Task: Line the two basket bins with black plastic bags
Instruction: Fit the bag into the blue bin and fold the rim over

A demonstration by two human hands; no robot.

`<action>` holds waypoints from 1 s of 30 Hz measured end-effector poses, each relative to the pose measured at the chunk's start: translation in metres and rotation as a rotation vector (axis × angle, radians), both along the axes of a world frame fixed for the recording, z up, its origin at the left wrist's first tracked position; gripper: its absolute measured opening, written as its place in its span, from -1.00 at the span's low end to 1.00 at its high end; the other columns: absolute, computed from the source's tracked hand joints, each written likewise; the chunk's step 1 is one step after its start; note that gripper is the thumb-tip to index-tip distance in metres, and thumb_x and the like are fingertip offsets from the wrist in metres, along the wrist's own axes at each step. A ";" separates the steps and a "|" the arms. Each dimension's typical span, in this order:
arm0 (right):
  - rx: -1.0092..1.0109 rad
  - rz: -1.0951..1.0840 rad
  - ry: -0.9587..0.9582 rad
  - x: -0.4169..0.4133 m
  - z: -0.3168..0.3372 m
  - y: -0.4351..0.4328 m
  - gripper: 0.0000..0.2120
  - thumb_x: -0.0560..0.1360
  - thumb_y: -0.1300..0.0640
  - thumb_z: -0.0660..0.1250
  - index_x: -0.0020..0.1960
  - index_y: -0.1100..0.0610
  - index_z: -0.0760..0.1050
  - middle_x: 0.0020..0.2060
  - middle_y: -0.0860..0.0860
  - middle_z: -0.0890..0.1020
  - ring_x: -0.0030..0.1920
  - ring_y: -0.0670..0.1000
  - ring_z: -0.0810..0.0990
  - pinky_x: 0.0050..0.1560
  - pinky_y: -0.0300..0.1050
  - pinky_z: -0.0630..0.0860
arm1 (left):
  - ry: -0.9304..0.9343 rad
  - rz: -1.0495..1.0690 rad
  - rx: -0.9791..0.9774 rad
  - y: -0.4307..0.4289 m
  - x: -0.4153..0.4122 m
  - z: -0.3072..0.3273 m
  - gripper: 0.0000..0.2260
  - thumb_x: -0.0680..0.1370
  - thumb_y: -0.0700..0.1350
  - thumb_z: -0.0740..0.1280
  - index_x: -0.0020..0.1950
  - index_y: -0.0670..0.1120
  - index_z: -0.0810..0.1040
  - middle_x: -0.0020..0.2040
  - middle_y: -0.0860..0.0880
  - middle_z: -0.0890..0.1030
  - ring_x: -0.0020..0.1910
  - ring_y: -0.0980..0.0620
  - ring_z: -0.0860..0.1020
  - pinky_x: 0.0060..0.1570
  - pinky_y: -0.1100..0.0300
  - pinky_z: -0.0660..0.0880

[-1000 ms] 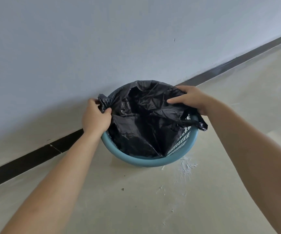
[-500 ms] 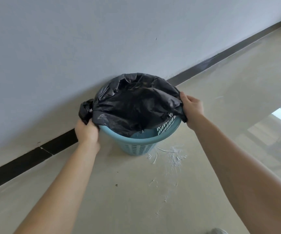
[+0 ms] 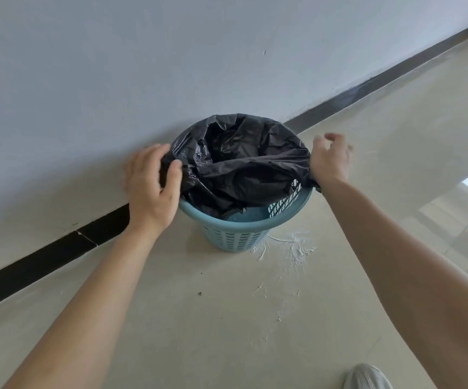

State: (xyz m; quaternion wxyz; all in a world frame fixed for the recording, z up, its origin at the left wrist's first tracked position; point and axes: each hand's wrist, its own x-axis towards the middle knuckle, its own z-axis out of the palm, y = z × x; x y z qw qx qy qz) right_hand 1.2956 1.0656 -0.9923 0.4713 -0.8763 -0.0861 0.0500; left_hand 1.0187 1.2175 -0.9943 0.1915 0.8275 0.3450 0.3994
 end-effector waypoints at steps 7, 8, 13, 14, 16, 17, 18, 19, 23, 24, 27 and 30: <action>-0.394 0.920 -0.458 -0.053 0.040 0.006 -0.52 0.41 -0.24 0.31 0.29 -0.12 0.47 0.08 -0.01 0.45 0.10 0.03 0.49 0.11 0.01 0.47 | 0.321 -0.172 0.227 -0.020 0.015 0.000 -0.89 0.49 0.02 0.42 0.00 0.09 0.65 -0.12 0.12 0.63 0.04 -0.01 0.53 0.19 -0.11 0.20; -0.519 1.010 -0.519 -0.059 0.036 0.003 -0.59 0.45 -0.10 0.32 0.29 -0.12 0.48 0.07 -0.01 0.48 0.08 0.06 0.52 0.07 0.01 0.49 | 0.259 -0.168 0.269 -0.023 0.013 -0.002 -0.93 0.50 -0.08 0.42 -0.06 0.07 0.67 -0.14 0.10 0.64 -0.03 0.00 0.54 0.14 -0.07 0.23; -0.328 0.864 -0.748 -0.081 0.011 -0.015 -0.72 0.49 0.28 0.24 0.10 0.08 0.63 -0.06 0.07 0.55 -0.12 0.12 0.54 -0.20 -0.01 0.51 | 0.016 -0.092 0.392 -0.039 -0.001 -0.025 -0.87 0.58 -0.09 0.35 0.08 -0.10 0.60 -0.09 -0.04 0.53 -0.14 0.00 0.52 -0.08 0.11 0.36; -0.235 0.775 -0.773 -0.083 0.007 -0.021 -0.79 0.46 0.28 0.27 -0.01 0.12 0.63 -0.12 0.07 0.54 -0.17 0.08 0.51 -0.24 -0.07 0.46 | 0.001 -0.092 0.388 -0.041 -0.006 -0.032 -0.79 0.58 -0.04 0.35 0.12 -0.14 0.56 -0.07 -0.09 0.51 -0.14 -0.02 0.50 -0.12 0.11 0.39; -0.109 0.588 -0.796 -0.084 -0.002 -0.032 -0.90 0.40 0.28 0.29 -0.16 0.15 0.57 -0.19 0.06 0.51 -0.23 0.04 0.44 -0.22 -0.12 0.39 | -0.002 -0.124 0.379 -0.046 -0.013 -0.044 -0.67 0.59 0.04 0.31 0.16 -0.20 0.51 -0.05 -0.16 0.50 -0.14 -0.06 0.48 -0.16 0.05 0.44; -0.067 0.517 -0.776 -0.084 -0.008 -0.037 -0.92 0.38 0.29 0.28 -0.18 0.17 0.54 -0.20 0.07 0.50 -0.23 0.05 0.43 -0.17 -0.12 0.37 | -0.001 -0.137 0.373 -0.049 -0.016 -0.048 -0.64 0.60 0.07 0.28 0.14 -0.23 0.49 -0.06 -0.19 0.51 -0.13 -0.08 0.47 -0.17 0.02 0.45; -0.027 0.459 -0.747 -0.085 -0.012 -0.041 -0.92 0.38 0.29 0.27 -0.18 0.17 0.51 -0.19 0.07 0.50 -0.21 0.06 0.43 -0.13 -0.12 0.36 | -0.006 -0.147 0.369 -0.052 -0.017 -0.052 -0.63 0.60 0.09 0.25 0.12 -0.23 0.47 -0.09 -0.20 0.52 -0.14 -0.10 0.47 -0.18 0.01 0.44; 0.013 0.412 -0.724 -0.086 -0.014 -0.042 -0.92 0.38 0.29 0.26 -0.16 0.17 0.49 -0.17 0.07 0.50 -0.20 0.07 0.44 -0.10 -0.12 0.34 | -0.014 -0.154 0.373 -0.054 -0.017 -0.054 -0.66 0.61 0.08 0.23 0.08 -0.21 0.45 -0.12 -0.20 0.52 -0.15 -0.10 0.45 -0.20 0.01 0.42; 0.026 0.308 -0.727 -0.087 -0.016 -0.039 -0.91 0.40 0.24 0.24 -0.11 0.11 0.44 -0.12 0.07 0.48 -0.12 0.07 0.42 -0.04 -0.15 0.25 | -0.001 -0.151 0.406 -0.061 -0.007 -0.053 -0.78 0.63 0.01 0.25 -0.03 -0.15 0.37 -0.19 -0.18 0.49 -0.19 -0.12 0.42 -0.20 -0.03 0.38; 0.016 0.286 -0.728 -0.086 -0.016 -0.037 -0.90 0.40 0.23 0.24 -0.11 0.09 0.44 -0.12 0.06 0.48 -0.11 0.08 0.42 -0.03 -0.16 0.22 | 0.017 -0.164 0.423 -0.061 -0.007 -0.052 -0.73 0.61 0.05 0.27 -0.01 -0.15 0.39 -0.18 -0.18 0.50 -0.18 -0.12 0.43 -0.19 -0.02 0.38; 0.034 0.244 -0.682 -0.085 -0.016 -0.033 -0.88 0.38 0.22 0.23 -0.11 0.09 0.45 -0.11 0.05 0.46 -0.07 0.09 0.43 -0.01 -0.15 0.25 | 0.121 -0.180 0.547 -0.058 -0.009 -0.053 -0.55 0.51 0.20 0.36 0.13 -0.17 0.48 -0.19 -0.14 0.49 -0.21 -0.08 0.42 -0.20 0.03 0.36; 0.135 0.374 -0.622 -0.089 -0.017 -0.030 -0.86 0.36 0.23 0.16 -0.10 0.11 0.41 -0.05 0.05 0.44 -0.10 0.07 0.45 -0.18 -0.03 0.43 | 0.196 -0.192 0.626 -0.054 -0.010 -0.049 -0.63 0.54 0.14 0.37 0.15 -0.12 0.62 -0.28 -0.06 0.45 -0.31 -0.06 0.43 -0.25 0.05 0.31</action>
